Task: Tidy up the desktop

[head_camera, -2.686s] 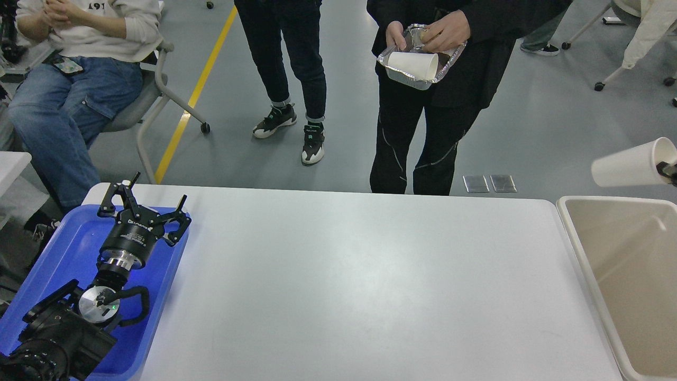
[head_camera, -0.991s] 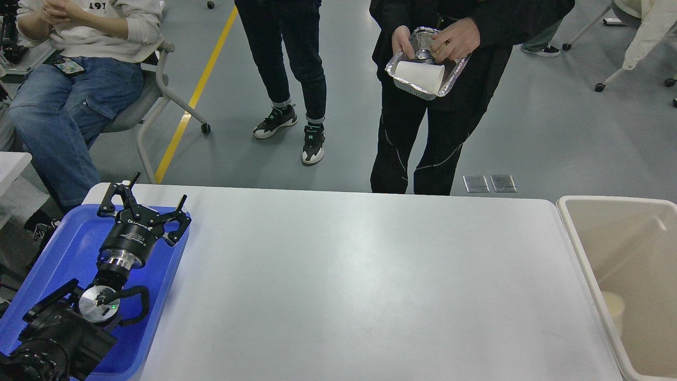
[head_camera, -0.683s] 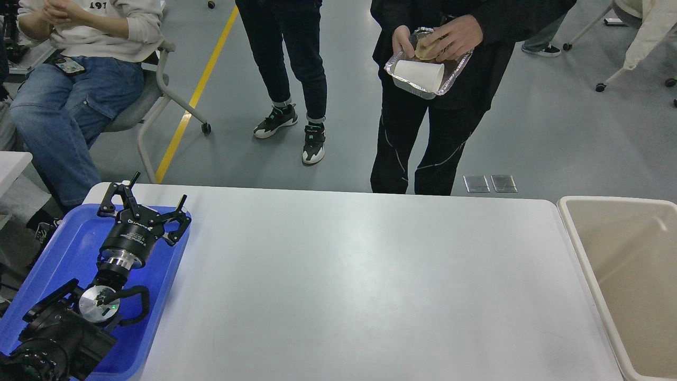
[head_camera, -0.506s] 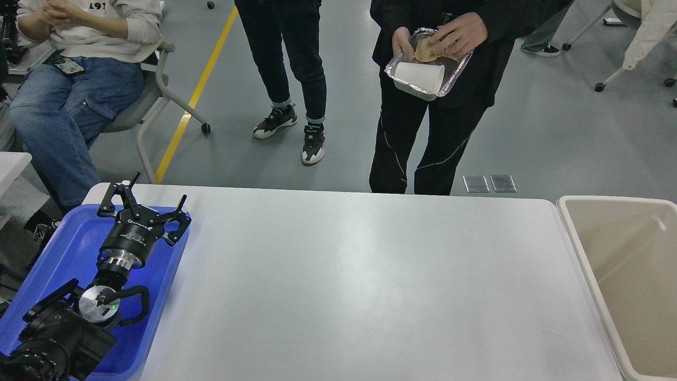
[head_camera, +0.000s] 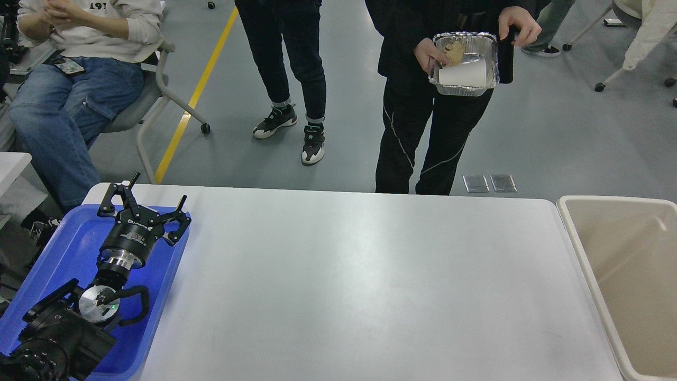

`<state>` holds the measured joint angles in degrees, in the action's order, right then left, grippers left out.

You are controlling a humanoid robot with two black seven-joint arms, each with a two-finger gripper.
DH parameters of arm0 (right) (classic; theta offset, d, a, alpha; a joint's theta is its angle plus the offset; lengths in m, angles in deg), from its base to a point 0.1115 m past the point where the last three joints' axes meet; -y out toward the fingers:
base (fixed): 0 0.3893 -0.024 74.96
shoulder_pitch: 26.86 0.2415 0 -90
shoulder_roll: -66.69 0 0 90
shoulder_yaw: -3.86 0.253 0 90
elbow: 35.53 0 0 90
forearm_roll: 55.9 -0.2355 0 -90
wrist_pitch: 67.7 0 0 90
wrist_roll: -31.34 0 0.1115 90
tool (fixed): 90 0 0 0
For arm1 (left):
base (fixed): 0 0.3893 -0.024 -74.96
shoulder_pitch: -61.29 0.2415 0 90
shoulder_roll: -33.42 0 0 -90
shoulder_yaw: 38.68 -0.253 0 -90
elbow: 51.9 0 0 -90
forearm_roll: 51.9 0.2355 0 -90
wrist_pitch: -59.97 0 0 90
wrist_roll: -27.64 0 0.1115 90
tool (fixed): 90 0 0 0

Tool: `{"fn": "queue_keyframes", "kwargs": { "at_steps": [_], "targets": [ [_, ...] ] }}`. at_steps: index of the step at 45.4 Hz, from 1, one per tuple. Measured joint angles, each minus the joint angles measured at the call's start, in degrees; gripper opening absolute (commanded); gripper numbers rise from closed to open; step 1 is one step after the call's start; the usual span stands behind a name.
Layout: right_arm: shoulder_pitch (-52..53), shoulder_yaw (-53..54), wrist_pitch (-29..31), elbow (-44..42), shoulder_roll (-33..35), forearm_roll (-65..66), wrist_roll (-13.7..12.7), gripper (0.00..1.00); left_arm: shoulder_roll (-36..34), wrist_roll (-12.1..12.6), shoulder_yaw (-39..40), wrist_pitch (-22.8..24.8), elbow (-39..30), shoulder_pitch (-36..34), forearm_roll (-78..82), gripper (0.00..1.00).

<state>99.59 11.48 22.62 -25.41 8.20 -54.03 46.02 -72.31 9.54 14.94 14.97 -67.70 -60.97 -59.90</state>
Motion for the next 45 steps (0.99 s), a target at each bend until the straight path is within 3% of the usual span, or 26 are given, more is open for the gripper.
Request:
{"fn": "queue_keyframes", "kwargs": {
  "at_steps": [12,22,33,45],
  "targets": [
    [-1.6,17.5,0.7,23.6,7.8,0.2,0.4,1.00,0.0,0.0,0.0,0.0,0.0,0.0,0.0,1.00],
    [-6.0,31.3,0.4,38.6,8.9,1.6,1.3,1.00,0.0,0.0,0.0,0.0,0.0,0.0,0.0,1.00],
    [-12.0,43.6,-2.5,49.3,1.7,10.9,5.9,1.00,0.0,0.0,0.0,0.0,0.0,0.0,0.0,1.00],
    [-17.0,49.3,-3.9,52.9,-8.2,20.6,10.2,1.00,0.0,0.0,0.0,0.0,0.0,0.0,0.0,1.00]
  ]
}}
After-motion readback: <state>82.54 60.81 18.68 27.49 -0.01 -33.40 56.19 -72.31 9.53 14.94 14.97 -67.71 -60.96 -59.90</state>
